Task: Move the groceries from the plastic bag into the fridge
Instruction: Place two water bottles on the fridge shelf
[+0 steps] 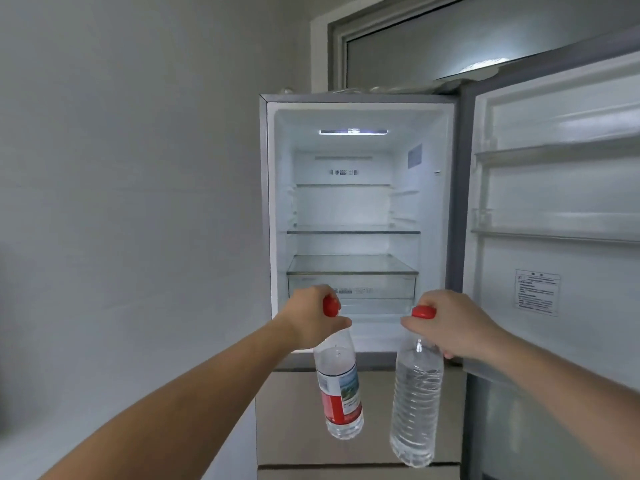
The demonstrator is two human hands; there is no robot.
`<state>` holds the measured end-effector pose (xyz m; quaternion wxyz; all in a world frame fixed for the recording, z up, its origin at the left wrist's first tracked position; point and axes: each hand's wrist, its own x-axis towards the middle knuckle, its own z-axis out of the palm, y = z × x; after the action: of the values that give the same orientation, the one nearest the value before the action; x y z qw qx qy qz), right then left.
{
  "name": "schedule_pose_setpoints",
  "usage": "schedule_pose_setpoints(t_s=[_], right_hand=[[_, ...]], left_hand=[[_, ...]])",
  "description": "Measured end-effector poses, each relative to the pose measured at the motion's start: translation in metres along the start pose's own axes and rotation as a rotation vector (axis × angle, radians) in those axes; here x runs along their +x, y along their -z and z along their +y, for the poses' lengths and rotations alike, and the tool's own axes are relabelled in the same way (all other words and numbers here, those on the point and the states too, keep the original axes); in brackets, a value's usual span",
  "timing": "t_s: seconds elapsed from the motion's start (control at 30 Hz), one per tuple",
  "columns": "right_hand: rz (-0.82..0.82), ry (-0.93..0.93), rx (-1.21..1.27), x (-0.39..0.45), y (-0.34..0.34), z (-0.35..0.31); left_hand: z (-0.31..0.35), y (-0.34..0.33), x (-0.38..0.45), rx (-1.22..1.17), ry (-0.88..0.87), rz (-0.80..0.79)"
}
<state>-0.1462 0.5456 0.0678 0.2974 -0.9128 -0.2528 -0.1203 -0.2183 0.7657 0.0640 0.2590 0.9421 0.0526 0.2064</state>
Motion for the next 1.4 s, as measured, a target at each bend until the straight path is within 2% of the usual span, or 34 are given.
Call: schedule_pose_setpoints(t_s=[0.2, 0.33, 0.5, 0.67, 0.97, 1.4], right_hand=[[0.044, -0.027, -0.036, 0.081, -0.006, -0.023], [0.079, -0.026, -0.051, 0.131, 0.0, -0.037], [0.18, 0.031, -0.162, 0.192, 0.021, -0.05], [0.394, 0.081, -0.196, 0.255, 0.063, -0.058], [0.56, 0.111, -0.158, 0.376, 0.113, -0.03], [0.506, 0.152, -0.262, 0.5, 0.07, 0.013]], left_hand=[[-0.028, 0.016, 0.084, -0.105, -0.135, 0.066], [-0.036, 0.038, 0.133, -0.056, -0.216, 0.12], [-0.03, 0.072, 0.189, 0.009, -0.378, 0.278], [-0.006, 0.095, 0.25, 0.018, -0.468, 0.492], [0.04, 0.077, 0.37, 0.057, -0.421, 0.617], [0.047, 0.029, 0.492, 0.042, -0.355, 0.572]])
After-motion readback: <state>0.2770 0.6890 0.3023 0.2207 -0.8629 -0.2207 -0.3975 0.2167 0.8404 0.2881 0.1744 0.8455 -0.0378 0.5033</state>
